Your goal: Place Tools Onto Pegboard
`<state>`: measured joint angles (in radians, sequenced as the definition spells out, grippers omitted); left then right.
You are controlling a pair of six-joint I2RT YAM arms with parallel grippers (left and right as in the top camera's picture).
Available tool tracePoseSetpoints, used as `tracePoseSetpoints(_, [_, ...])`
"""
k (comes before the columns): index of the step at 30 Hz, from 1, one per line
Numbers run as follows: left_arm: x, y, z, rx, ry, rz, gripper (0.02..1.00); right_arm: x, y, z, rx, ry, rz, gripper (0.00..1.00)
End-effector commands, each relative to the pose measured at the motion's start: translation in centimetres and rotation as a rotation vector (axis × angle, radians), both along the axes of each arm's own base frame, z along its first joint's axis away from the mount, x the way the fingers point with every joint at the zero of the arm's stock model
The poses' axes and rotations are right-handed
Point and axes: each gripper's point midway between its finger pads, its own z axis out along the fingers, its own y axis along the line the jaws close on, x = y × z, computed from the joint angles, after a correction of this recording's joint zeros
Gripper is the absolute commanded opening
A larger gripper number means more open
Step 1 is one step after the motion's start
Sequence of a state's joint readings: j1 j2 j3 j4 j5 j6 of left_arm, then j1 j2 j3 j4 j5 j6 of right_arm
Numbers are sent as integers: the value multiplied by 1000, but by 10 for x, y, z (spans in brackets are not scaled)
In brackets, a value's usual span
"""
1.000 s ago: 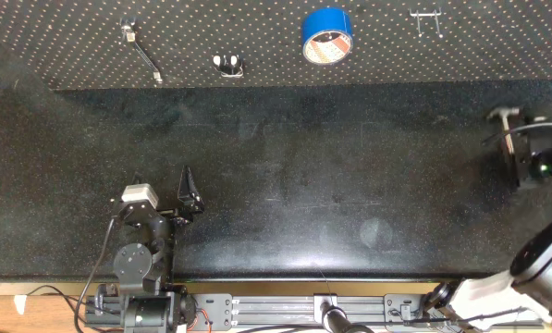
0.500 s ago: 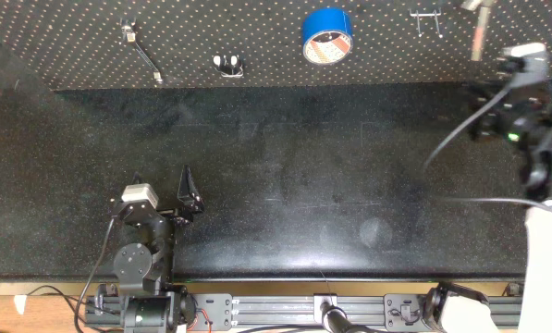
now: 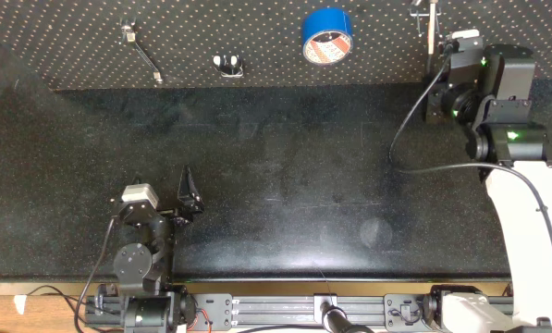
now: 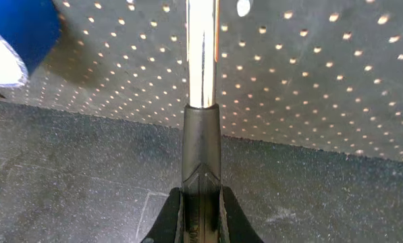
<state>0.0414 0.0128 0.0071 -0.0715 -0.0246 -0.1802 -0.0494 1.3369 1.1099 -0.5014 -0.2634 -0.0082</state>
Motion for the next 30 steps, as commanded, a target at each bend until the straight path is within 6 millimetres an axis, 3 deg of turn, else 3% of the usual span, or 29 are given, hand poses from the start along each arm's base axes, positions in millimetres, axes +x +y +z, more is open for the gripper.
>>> tracePoseSetpoints(1, [0,-1,-1,2,0,-7,996,1,-1,-18,2,66,-17,77])
tracePoseSetpoints(5, [0,-1,-1,2,0,-7,996,0,-1,-37,4,128,-17,77])
tracePoseSetpoints(6, [0,-1,-1,2,0,-7,996,0,-1,-42,5,142,-17,270])
tracePoseSetpoints(8, [0,-1,-1,2,0,-7,996,-2,-1,-46,3,159,-14,498])
tracePoseSetpoints(10, [0,-1,-1,2,0,-7,998,-2,-1,-47,3,165,-15,890])
tracePoseSetpoints(11, [0,-1,-1,2,0,-7,996,-3,-1,-46,3,163,-15,985])
tracePoseSetpoints(15, [0,-1,-1,2,0,-7,996,-13,1,-43,5,131,-9,980])
tracePoseSetpoints(20, [0,-1,-1,2,0,-7,996,-45,7,-79,12,24,7,980])
tracePoseSetpoints(24, [0,-1,-1,2,0,-7,996,-72,10,-96,18,-113,16,978])
tracePoseSetpoints(30, [0,-1,-1,2,0,-7,996,-100,11,-97,6,-350,19,978])
